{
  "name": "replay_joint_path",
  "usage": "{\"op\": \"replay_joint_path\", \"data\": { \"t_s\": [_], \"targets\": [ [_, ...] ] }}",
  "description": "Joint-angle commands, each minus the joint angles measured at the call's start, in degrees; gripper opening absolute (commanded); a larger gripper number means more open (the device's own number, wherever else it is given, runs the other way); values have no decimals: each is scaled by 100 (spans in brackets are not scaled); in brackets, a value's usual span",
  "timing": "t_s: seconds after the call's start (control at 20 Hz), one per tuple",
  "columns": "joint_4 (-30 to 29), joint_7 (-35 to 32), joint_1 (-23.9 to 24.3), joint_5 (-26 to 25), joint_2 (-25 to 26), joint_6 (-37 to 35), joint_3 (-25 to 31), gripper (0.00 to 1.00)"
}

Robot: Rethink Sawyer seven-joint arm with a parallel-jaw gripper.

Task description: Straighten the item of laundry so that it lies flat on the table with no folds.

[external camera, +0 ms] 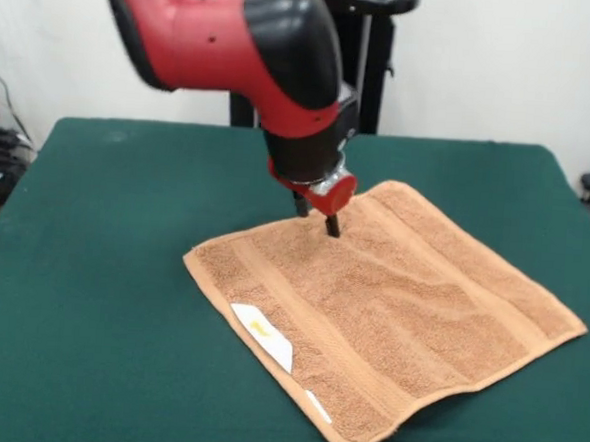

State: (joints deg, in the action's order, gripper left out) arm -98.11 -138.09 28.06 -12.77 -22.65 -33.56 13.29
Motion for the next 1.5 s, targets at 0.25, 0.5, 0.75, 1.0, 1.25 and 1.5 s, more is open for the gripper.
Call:
{"op": "replay_joint_path", "data": {
  "t_s": [0.25,0.5,0.75,1.0,1.25,1.5],
  "targets": [
    [352,1817,345,-283,2084,-1197,982,100],
    [187,1682,374,-163,1932,-2214,1033,100],
    [-147,1330,385,65,1844,-2372,1123,100],
    [-700,793,312,511,1686,-2143,1297,100],
    [-730,877,206,637,1790,-2160,1431,100],
    [-828,940,188,640,1881,-2211,1587,100]
  ]
}}
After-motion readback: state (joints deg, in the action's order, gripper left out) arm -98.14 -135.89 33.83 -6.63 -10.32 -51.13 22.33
